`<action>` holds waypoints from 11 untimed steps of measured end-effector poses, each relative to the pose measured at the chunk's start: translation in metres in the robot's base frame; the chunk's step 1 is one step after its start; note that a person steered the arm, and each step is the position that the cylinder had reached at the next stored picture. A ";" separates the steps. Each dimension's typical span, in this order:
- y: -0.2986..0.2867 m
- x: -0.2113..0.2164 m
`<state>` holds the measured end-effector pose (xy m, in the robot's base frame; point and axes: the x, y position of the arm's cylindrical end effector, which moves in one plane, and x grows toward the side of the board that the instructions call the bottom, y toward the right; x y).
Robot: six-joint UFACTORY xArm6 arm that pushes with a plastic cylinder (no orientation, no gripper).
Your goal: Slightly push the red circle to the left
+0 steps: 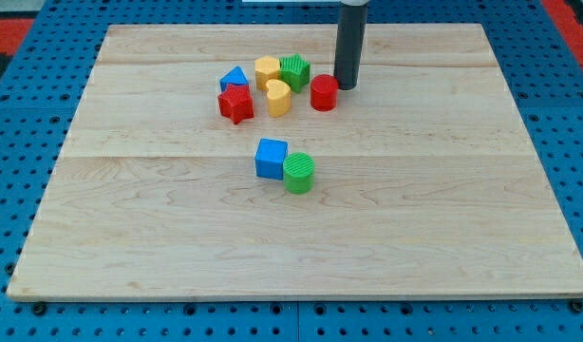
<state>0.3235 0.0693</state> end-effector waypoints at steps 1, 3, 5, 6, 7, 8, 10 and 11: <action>0.020 0.017; 0.038 0.047; 0.022 0.044; 0.013 0.043; 0.015 0.036; 0.010 0.027; -0.008 0.026; 0.012 0.026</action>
